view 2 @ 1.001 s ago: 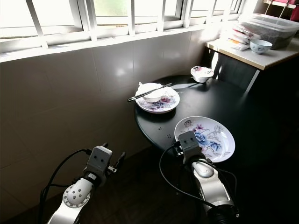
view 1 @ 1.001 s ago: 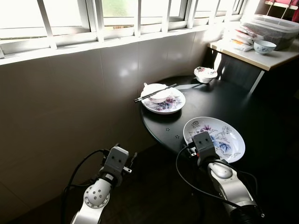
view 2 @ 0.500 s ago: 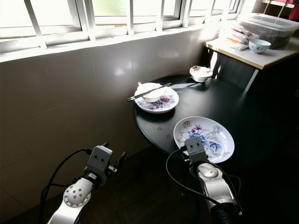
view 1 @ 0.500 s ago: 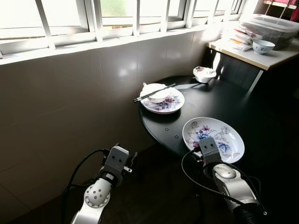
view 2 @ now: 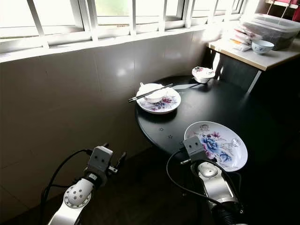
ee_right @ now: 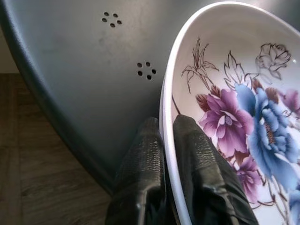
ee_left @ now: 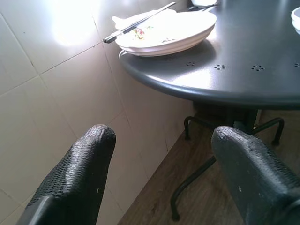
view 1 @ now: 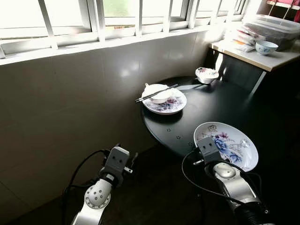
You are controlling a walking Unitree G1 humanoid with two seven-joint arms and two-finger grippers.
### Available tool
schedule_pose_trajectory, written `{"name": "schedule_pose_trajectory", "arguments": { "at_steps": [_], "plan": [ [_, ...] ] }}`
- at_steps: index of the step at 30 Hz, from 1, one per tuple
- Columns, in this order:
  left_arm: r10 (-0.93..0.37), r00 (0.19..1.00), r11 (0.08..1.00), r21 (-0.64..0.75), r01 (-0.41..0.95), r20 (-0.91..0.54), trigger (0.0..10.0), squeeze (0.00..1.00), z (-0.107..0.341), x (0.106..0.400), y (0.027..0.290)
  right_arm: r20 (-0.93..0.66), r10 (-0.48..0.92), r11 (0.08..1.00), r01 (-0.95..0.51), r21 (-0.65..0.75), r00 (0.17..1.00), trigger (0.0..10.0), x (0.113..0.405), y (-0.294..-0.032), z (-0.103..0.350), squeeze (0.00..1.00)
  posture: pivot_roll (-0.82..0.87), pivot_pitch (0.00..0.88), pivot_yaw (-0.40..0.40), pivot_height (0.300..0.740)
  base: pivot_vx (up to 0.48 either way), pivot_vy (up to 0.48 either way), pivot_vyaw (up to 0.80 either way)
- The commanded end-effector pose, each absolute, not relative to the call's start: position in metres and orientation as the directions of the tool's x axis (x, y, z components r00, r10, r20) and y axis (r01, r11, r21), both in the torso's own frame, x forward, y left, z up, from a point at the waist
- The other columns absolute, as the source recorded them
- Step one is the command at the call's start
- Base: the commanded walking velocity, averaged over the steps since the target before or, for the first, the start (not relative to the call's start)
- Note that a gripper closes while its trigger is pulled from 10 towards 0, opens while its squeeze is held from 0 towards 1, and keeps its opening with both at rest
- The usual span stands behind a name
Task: Kitchen organization
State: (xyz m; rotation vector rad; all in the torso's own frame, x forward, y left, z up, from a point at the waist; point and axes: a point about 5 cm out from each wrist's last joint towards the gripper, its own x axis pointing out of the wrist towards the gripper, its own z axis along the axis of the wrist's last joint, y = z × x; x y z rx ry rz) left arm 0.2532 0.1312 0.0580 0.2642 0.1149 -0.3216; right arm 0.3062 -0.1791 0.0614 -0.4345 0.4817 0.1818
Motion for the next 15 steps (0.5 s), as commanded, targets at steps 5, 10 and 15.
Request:
{"name": "schedule_pose_trajectory", "arguments": {
  "at_steps": [5, 10, 15],
  "plan": [
    [-0.292, 0.942, 0.921, 0.216, 0.323, -0.162, 10.0, 0.0, 0.057, 0.255, 0.131, -0.409, 0.06, 0.822, -0.278, -0.498, 0.911, 0.0, 0.306, -0.176, 0.069, 0.0, 0.03, 0.0, -0.072, 0.74, 0.0, 0.0, 0.0],
    [-0.29, 0.945, 0.925, 0.209, 0.318, -0.155, 10.0, 0.0, 0.057, 0.255, 0.132, -0.233, 0.018, 0.77, -0.162, -0.617, 0.972, 0.0, 0.313, -0.176, 0.09, 0.0, 0.03, 0.0, -0.072, 0.74, 0.0, 0.0, 0.0],
    [-0.288, 0.945, 0.926, 0.205, 0.315, -0.152, 10.0, 0.0, 0.057, 0.255, 0.132, -0.075, 0.047, 0.733, -0.085, -0.675, 0.996, 0.0, 0.317, -0.168, 0.109, 0.0, 0.03, 0.0, -0.072, 0.74, 0.0, 0.0, 0.32]
  ]
}}
